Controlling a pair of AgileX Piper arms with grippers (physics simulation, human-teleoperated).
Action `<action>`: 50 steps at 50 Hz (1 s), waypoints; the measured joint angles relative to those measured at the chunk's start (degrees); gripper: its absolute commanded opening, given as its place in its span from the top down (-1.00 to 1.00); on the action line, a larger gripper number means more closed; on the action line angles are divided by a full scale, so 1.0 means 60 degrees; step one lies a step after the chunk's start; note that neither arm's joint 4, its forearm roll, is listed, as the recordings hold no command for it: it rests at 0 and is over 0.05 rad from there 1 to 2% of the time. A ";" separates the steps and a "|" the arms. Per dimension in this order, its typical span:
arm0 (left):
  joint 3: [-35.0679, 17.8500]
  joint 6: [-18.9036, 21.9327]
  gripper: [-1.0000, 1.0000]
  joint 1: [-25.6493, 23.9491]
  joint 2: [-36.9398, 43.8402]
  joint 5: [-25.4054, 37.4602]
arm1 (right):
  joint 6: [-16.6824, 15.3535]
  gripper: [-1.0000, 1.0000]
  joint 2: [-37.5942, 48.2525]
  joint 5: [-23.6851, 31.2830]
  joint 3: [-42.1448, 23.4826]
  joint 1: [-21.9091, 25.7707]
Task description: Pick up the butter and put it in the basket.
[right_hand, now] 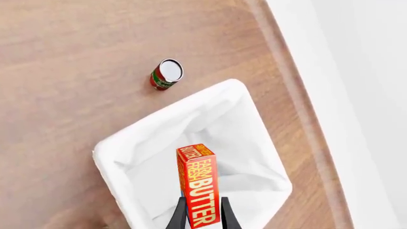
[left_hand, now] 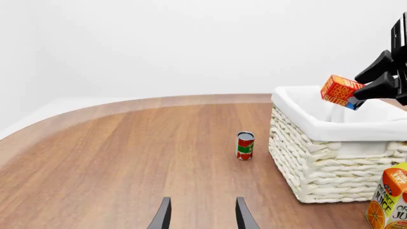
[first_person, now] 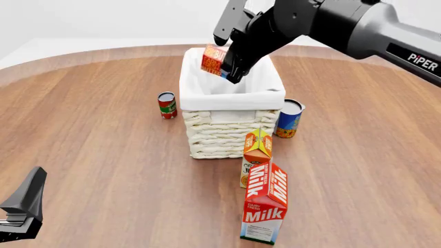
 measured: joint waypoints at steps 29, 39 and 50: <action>0.0000 0.0000 -1.00 0.0000 0.0000 0.0000 | -0.0361 1.00 0.0539 -0.0136 -0.0164 -0.0226; 0.0000 0.0000 -1.00 0.0000 0.0000 0.0000 | -0.0389 1.00 0.0665 -0.0137 -0.0300 -0.0227; 0.0000 0.0000 -1.00 0.0000 0.0000 0.0000 | -0.0408 1.00 0.0828 -0.0101 -0.0565 -0.0258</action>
